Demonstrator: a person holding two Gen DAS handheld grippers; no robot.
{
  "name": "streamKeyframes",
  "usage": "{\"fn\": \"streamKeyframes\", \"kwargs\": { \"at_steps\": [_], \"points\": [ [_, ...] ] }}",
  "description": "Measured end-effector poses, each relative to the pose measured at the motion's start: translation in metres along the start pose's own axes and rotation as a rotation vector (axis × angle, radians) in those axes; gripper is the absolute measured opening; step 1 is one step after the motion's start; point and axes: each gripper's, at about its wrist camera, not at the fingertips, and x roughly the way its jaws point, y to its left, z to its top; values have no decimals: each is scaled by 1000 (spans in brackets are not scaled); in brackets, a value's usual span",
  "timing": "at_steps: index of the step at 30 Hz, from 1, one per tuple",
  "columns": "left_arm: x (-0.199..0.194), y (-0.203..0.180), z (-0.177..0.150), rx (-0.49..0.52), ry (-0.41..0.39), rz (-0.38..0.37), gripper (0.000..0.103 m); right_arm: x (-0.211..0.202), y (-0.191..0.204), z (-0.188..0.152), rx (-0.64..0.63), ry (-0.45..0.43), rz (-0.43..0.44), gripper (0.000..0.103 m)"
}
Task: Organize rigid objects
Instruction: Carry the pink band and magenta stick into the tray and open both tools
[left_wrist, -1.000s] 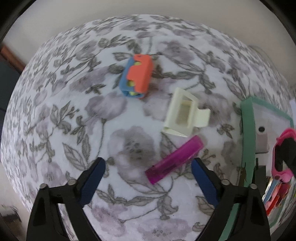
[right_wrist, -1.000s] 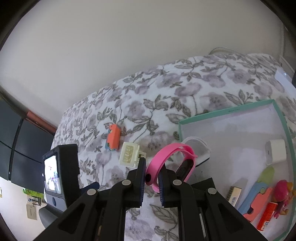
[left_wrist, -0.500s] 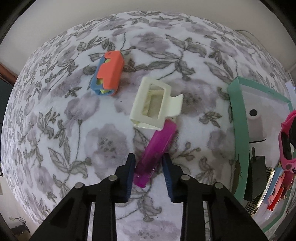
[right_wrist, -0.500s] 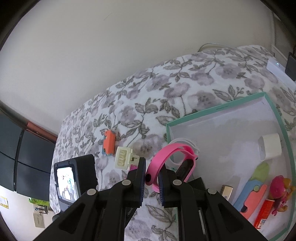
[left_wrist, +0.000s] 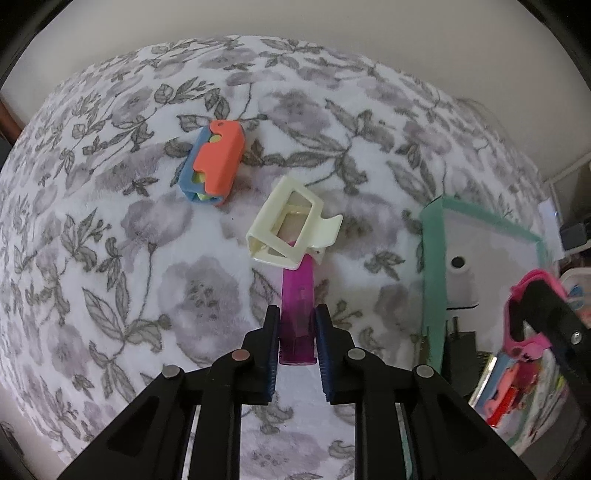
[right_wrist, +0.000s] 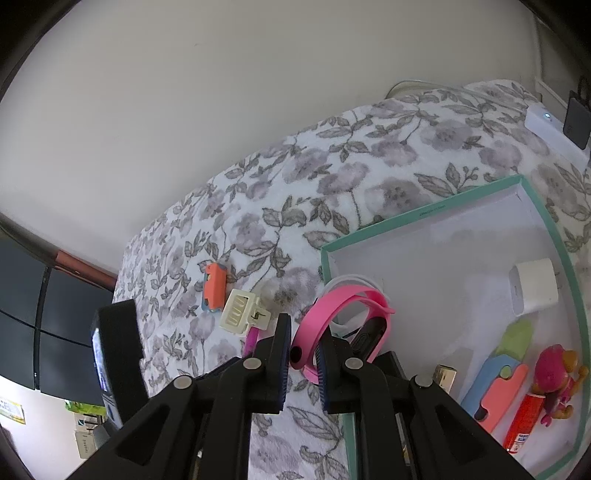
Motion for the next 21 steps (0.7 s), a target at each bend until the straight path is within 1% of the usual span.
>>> {"fn": "streamKeyframes", "kwargs": {
  "at_steps": [4, 8, 12, 15, 21],
  "points": [
    [-6, 8, 3, -15, -14, -28, 19, -2, -3, 1, 10, -2, 5, 13],
    [-13, 16, 8, -33, -26, -78, 19, -5, -5, 2, 18, -7, 7, 13],
    [-29, 30, 12, -38, -64, -95, 19, -12, -5, 4, 22, -18, 12, 13],
    [-50, 39, 12, -41, -107, -118, 16, -27, -3, 8, 10, -55, 16, 13],
    [-82, 36, 17, -35, -187, -155, 16, -56, -5, 15, 9, -130, 12, 13]
  ]
}}
